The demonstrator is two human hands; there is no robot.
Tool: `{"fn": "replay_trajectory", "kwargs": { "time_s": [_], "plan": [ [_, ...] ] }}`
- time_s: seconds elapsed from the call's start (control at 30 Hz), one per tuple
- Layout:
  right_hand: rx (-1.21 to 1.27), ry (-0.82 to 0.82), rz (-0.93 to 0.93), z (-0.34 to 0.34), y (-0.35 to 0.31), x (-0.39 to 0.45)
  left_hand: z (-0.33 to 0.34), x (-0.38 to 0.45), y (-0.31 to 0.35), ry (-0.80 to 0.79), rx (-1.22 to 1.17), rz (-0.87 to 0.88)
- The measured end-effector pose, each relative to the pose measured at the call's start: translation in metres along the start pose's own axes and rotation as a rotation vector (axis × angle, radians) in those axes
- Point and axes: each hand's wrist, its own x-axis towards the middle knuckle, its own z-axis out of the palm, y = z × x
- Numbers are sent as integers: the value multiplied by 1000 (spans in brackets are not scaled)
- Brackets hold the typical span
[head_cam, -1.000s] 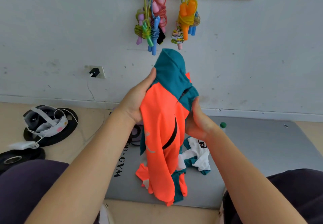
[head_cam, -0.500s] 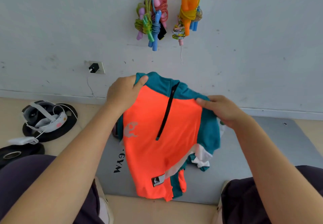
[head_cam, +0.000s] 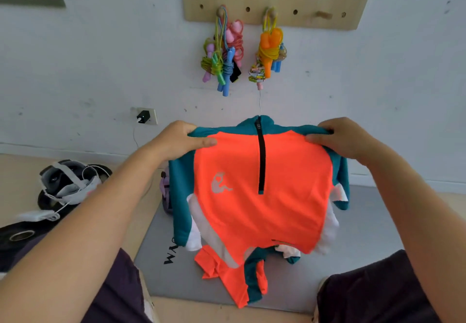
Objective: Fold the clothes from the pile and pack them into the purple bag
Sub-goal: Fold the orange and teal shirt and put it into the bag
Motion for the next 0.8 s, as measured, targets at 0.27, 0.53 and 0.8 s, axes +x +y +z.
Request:
{"fn": "replay_trajectory", "kwargs": {
  "time_s": [0.27, 0.53, 0.8],
  "plan": [
    [89, 302, -63, -14, -24, -16, -15, -11, 22, 275, -119, 79],
    [503, 5, -105, -45, -49, -56, -45, -52, 59, 299, -69, 197],
    [607, 180, -181, -108, -103, -59, -100, -71, 135, 434, -124, 365]
  ]
}}
